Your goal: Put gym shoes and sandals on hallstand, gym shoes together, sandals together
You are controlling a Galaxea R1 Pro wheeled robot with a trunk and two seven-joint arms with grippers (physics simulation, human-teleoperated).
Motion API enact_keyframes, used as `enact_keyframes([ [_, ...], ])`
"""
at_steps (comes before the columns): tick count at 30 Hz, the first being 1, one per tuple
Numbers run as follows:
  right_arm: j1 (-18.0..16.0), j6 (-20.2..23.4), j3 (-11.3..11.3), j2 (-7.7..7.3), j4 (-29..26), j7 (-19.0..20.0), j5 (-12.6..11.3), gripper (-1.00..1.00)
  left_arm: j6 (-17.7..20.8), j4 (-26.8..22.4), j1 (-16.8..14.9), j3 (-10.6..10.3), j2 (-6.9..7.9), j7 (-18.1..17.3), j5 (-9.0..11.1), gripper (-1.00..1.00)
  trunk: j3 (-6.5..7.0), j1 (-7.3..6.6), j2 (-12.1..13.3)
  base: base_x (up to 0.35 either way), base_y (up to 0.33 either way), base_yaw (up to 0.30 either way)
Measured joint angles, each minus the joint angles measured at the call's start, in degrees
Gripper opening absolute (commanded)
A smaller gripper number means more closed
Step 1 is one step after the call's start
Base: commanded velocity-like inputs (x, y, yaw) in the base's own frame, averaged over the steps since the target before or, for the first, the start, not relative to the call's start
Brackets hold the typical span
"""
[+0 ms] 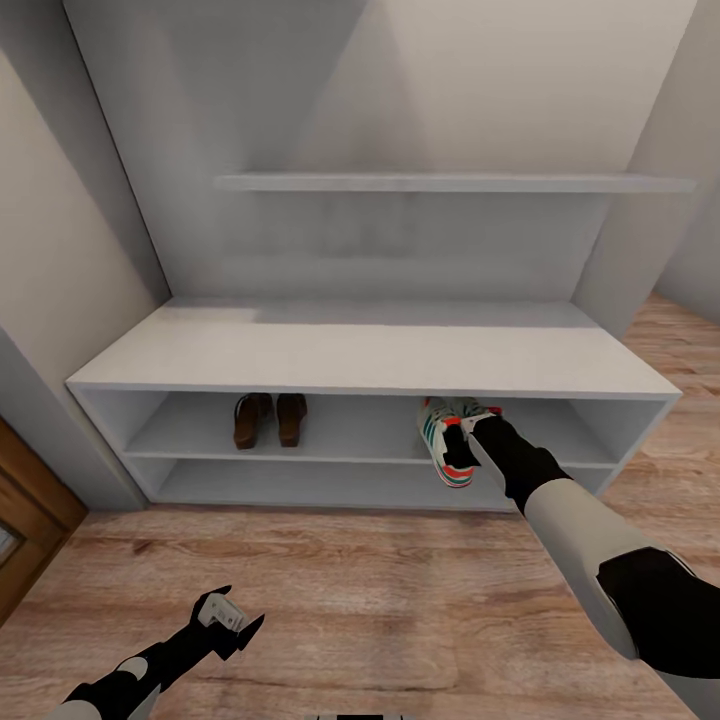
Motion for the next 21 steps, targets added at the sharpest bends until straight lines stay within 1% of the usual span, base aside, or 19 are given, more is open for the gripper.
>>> enact_keyframes([
  [18, 0.0, -0.1, 0.0, 0.0, 0.8, 0.0, 0.0, -1.0, 0.0, 0.0, 0.0, 0.0, 0.0, 0.0, 0.0, 1.0, 0.0, 0.0, 0.0, 0.004, 0.0, 0.0],
  [21, 0.0, -1.3, 0.0, 0.0, 1.0, 0.0, 0.0, -1.0, 0.0, 0.0, 0.0, 0.0, 0.0, 0.0, 0.0, 1.0, 0.0, 0.0, 0.0, 0.0, 0.0, 0.0],
])
